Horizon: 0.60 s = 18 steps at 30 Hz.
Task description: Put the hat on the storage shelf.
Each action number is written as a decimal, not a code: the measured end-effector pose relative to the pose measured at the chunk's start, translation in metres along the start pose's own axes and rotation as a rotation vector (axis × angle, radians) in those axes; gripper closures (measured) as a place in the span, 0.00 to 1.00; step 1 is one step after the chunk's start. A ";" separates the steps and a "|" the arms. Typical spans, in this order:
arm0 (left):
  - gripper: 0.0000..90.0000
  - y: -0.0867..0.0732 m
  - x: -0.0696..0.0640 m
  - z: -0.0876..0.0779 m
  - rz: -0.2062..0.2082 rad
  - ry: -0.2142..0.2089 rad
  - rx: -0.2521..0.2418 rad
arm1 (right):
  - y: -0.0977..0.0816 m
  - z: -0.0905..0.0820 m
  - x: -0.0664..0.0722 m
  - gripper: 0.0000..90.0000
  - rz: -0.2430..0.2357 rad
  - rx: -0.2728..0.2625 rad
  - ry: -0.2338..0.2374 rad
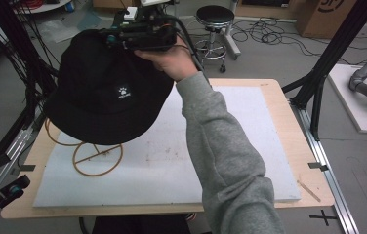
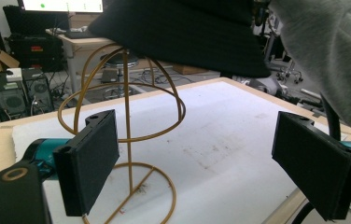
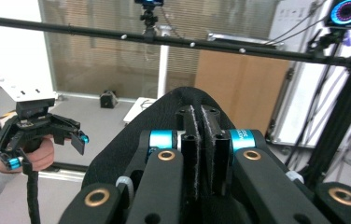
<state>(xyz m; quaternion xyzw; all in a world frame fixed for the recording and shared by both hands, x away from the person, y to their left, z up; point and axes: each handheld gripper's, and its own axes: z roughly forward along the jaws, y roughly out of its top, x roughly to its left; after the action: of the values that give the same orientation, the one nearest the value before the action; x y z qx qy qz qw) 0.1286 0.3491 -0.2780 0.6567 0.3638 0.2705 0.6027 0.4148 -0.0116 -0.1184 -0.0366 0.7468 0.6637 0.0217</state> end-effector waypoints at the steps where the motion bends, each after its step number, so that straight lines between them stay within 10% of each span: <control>1: 0.17 0.000 -0.001 0.000 0.002 -0.003 -0.001 | -0.001 0.007 -0.001 0.98 -0.002 0.010 0.011; 18: 0.17 -0.006 -0.019 -0.009 0.018 -0.023 0.027 | -0.030 0.101 -0.013 0.97 0.036 0.110 0.132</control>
<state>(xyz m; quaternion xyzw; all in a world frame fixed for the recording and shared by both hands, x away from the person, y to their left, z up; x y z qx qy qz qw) 0.1089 0.3390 -0.2811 0.6710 0.3545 0.2635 0.5955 0.4282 0.0858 -0.1586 -0.0659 0.7824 0.6181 -0.0376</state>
